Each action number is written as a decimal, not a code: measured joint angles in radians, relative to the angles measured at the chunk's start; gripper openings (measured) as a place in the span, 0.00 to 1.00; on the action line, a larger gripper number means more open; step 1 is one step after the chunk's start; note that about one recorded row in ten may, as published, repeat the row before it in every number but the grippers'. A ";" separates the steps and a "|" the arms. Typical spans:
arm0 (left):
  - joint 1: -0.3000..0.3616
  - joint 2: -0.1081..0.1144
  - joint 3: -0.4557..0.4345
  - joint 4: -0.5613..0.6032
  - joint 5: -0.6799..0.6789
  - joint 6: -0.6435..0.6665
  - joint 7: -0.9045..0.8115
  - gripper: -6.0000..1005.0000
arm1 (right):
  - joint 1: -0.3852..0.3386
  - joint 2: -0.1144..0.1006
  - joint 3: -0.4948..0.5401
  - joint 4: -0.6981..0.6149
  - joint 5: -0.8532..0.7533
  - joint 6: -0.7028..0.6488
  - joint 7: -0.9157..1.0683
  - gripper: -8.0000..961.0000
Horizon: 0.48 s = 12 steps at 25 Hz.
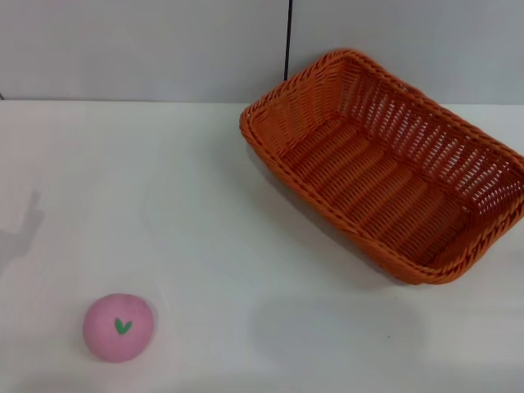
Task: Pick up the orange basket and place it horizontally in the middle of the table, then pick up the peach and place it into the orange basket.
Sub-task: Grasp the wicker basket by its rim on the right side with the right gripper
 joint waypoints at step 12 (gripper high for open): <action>-0.002 0.000 -0.003 -0.004 0.000 0.004 -0.001 0.81 | 0.000 -0.003 -0.021 -0.005 -0.001 0.001 0.015 0.86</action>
